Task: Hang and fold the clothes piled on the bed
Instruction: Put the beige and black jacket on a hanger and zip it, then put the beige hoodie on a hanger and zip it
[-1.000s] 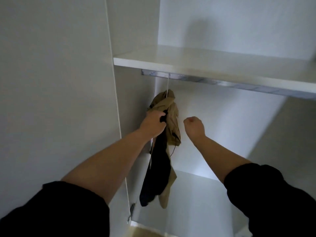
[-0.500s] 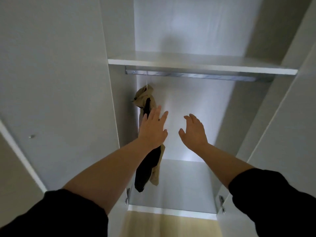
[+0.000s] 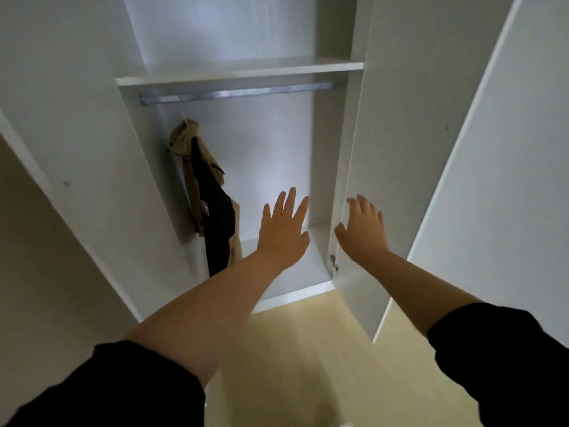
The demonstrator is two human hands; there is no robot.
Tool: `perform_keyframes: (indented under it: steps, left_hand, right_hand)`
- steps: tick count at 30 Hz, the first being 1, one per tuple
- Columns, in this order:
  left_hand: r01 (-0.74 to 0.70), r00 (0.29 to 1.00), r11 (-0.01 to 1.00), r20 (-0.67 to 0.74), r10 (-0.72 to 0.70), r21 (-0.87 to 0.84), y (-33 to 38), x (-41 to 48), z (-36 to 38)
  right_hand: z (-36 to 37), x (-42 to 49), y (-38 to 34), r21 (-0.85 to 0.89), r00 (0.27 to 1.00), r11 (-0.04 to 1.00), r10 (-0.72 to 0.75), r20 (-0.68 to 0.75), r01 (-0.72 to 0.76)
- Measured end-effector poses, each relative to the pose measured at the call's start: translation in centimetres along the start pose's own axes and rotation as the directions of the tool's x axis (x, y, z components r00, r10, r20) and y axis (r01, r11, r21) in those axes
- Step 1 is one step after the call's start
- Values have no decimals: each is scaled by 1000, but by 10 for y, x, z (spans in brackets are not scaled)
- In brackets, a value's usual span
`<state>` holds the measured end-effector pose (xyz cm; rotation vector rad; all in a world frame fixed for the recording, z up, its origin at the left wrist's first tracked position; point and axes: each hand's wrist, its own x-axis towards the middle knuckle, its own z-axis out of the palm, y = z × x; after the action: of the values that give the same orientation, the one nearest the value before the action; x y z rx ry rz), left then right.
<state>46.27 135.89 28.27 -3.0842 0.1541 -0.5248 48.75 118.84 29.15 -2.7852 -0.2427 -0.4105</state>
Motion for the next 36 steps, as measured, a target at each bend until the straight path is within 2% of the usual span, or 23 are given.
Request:
perform_keyframes:
  steps: [5,10,16,21,28,33,36]
  left_hand:
    - [-193,981,976,1,194,-97,106,-13,-28]
    - [-392,918,909,2,396,-141,223,-24,-34]
    - [-609,786,766,-21,618,-207,403,-56,-39]
    - [-727,658,630,-17,753,-272,563,-103,-41]
    - [-836,462,435,0,887,-334,757,-187,-43]
    - [-899,297,288,24,955,-330,856,-237,-40]
    - [-937,174,180,45,984,-299,907,-256,-30]
  right_hand:
    - [-62,-65,86,-114,992,987,105,-73,-113]
    - [-110,-135,182,-151,948,939,293,-125,-310]
    - [-171,-241,314,-214,865,840,468,-183,-499]
    - [-221,-351,428,-281,776,724,599,-196,-630]
    - [-274,-498,559,-294,591,523,773,-231,-800]
    - [-289,-578,620,-266,444,379,859,-253,-886]
    - [-289,-612,651,-234,338,281,905,-259,-931]
